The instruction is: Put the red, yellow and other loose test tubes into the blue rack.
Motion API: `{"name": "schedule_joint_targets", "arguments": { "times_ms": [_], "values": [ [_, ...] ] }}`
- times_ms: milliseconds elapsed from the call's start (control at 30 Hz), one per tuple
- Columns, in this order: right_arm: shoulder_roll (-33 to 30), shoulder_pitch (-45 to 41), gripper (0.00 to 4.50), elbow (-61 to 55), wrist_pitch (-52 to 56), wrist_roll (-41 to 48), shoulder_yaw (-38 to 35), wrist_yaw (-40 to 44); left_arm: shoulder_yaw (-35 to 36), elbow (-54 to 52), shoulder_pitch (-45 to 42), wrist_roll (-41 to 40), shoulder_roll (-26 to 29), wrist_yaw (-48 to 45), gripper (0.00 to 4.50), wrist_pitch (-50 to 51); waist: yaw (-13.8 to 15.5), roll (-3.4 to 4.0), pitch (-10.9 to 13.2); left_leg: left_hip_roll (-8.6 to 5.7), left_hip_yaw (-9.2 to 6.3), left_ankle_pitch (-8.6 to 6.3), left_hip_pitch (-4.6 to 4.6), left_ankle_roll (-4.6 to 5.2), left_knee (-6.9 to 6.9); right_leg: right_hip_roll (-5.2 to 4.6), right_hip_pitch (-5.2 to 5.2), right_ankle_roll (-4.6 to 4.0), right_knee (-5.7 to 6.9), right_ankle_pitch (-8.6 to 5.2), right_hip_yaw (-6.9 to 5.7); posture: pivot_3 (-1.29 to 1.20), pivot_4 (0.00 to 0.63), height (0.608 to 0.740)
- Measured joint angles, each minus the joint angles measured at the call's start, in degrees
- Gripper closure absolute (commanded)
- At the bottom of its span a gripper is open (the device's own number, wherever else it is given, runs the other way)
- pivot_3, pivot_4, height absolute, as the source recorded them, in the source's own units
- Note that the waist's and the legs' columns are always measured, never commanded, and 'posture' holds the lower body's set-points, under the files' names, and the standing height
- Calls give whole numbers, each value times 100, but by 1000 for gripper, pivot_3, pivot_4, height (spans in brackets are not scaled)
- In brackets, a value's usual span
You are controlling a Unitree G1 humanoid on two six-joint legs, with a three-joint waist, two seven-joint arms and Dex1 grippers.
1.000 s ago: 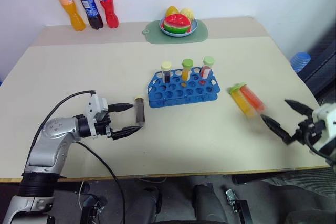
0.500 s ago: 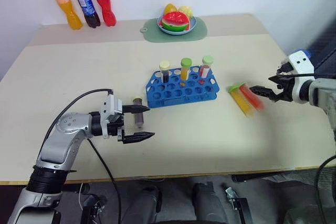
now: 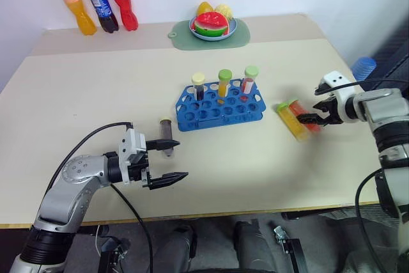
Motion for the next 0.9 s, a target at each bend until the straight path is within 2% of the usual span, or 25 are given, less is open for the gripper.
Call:
{"name": "schedule_joint_targets", "arguments": {
  "times_ms": [33, 133, 300, 333, 500, 600, 700, 767, 800, 900],
  "values": [
    [43, -101, 0, 155, -64, -81, 8, 10, 6, -28, 12, -5, 18, 24, 35, 13, -5, 0, 0, 0, 0, 0, 0, 0, 0, 0, 0, -1, 0, 0, 0, 0, 150, 740],
    [214, -393, 878, 671, -306, -339, 55, 46, 30, -144, 108, -41, 53, 77, 0, 54, -40, 2, -1, 1, 1, 0, 0, -1, -2, 2, -4, -1, 2, 0, 1, 0, 150, 740],
    [353, -764, 3414, 1189, -388, -660, 137, 208, 33, -196, 149, -51, 67, 134, 0, 70, -24, 2, -2, 1, 0, 2, 0, -3, -2, 2, -4, -2, 4, 1, 1, 0, 150, 740],
    [356, -784, 3666, 1221, -394, -690, 137, 236, 32, -196, 147, -52, 66, 147, 0, 71, -13, 2, -2, 0, 0, 2, 0, -3, -1, 2, -4, -2, 4, 1, 1, 0, 150, 740],
    [310, -796, 3666, 1261, -505, -768, 65, 275, 1, -187, 51, -52, 2, 166, 0, 72, -9, 4, -1, 0, 1, 2, 0, -3, -1, 1, -5, -2, 4, 1, 1, 0, 150, 740],
    [47, -613, 3666, 807, -582, -550, -329, 419, -43, -110, -91, -50, -65, 163, 0, 63, 0, 8, 2, -1, -1, 2, -4, -4, -3, 1, -9, -2, 4, 1, 1, 0, 150, 740],
    [-274, 385, 3666, -874, -861, 177, -1235, 704, -71, -3, -146, -41, -108, 155, 0, 33, 6, 6, 0, 1, -5, -1, -5, -5, -7, 3, -9, -2, 1, 1, -2, 0, 150, 740],
    [-204, 1104, 3666, -2053, -673, 739, -1752, 719, -88, 111, -192, -33, -155, 148, 0, 9, -12, 7, 0, 3, -1, -1, -5, -5, -3, 2, -11, -2, 6, 1, -1, 0, 150, 740],
    [-105, 1390, 3666, -2527, -528, 954, -1989, 621, -97, 140, -228, -31, -169, 142, 0, -20, -24, 7, 0, 3, 2, -1, -5, -5, 0, 3, -12, -2, 10, 1, 0, 0, 150, 740],
    [937, 2183, 3666, -4464, -100, 1827, -2904, -344, -118, 266, -441, -32, -332, 151, 0, -64, -41, 13, -3, 12, 4, -2, -1, -3, 1, 8, -17, -8, 24, 6, 2, 0, 150, 740]
  ]
}}
